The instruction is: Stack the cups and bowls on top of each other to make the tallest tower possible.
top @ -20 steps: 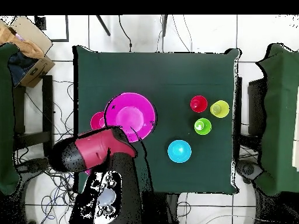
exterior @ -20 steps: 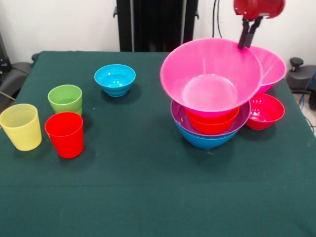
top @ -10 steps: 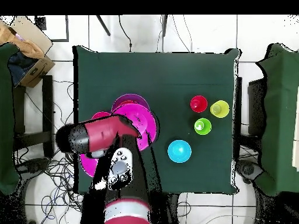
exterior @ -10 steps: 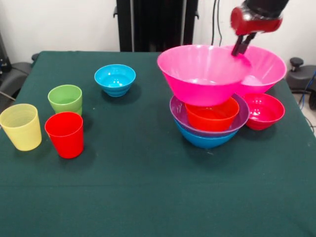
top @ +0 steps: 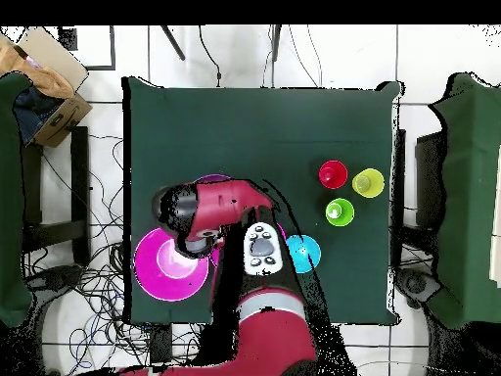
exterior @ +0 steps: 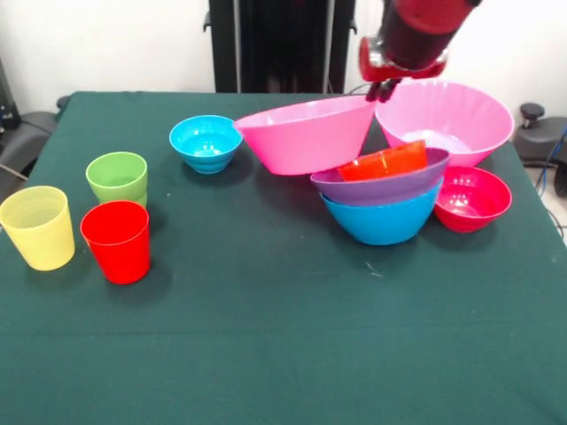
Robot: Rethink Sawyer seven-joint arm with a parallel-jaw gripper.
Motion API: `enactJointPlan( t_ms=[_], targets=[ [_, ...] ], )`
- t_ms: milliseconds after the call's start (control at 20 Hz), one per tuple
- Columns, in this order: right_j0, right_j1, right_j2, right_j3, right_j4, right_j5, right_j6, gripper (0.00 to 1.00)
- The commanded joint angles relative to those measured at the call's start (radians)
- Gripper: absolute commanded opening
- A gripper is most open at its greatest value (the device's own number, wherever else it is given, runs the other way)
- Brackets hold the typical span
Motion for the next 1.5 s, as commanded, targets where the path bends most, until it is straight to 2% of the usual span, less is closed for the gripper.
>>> enactJointPlan(
  t_ms=[50, 400, 1500],
  targets=[
    [-0.051, 0.055, 0.151, -0.061, -0.018, 0.062, -0.145, 0.0],
    [-0.068, 0.045, 0.171, -0.074, -0.038, 0.097, -0.146, 0.0],
    [-0.083, 0.019, 0.181, -0.058, -0.081, 0.095, -0.137, 0.0]
  ],
)
